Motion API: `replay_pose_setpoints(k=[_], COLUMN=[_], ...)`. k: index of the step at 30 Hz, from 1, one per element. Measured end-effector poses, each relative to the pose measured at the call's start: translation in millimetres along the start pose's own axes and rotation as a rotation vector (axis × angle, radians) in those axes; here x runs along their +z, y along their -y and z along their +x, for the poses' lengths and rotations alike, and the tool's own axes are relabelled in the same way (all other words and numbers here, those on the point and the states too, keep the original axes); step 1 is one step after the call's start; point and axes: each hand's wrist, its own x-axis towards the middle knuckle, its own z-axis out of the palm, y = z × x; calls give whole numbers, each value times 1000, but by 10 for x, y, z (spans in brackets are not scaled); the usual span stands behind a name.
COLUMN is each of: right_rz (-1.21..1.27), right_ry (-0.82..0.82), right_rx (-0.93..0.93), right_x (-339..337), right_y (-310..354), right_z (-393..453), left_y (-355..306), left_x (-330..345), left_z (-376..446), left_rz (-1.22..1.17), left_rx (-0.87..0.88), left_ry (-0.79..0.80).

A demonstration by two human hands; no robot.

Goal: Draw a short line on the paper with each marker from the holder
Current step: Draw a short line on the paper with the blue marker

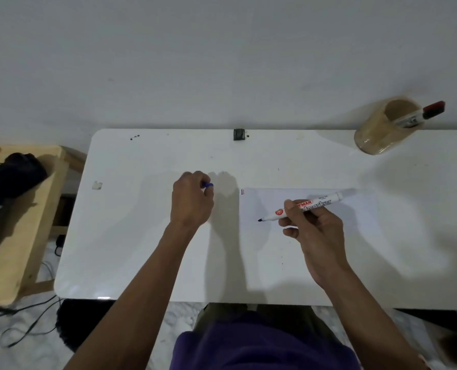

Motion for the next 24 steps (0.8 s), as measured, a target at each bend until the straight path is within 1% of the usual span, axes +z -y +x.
replay_pose_setpoints(k=[3, 9, 11, 13, 14, 16, 17, 19, 21, 24], right_rz=[-25, -23, -11, -15, -24, -42, -52, -80, -118, -162], right_ry=[-12, -8, -2, 0, 8, 43, 65, 101, 109, 97], right_rx=[-1, -28, -42, -83, -117, -193, -222, -261, -275, -280], right_x=[6, -5, -4, 8, 16, 37, 48, 78, 113, 163], right_y=[-48, -115, -118, -111, -108, -112, -123, -145, -163, -212], right_z=[48, 128, 173, 237, 277, 369, 430, 557, 675, 811], left_y=[0, -10, -23, -38, -42, -15, 22, 125, 209, 262], left_x=[62, 106, 97, 70, 70, 136, 206, 359, 495, 600], left_z=[133, 161, 110, -42, -149, -387, -493, -624, -666, -661], left_rz=[66, 79, 76, 72, 60, 62, 94, 171, 237, 302], left_rx=[31, 15, -28, -59, -27, 149, 248, 393, 453, 444], left_ry=[43, 88, 40, -85, -149, -218, -208, -129, -63, -38])
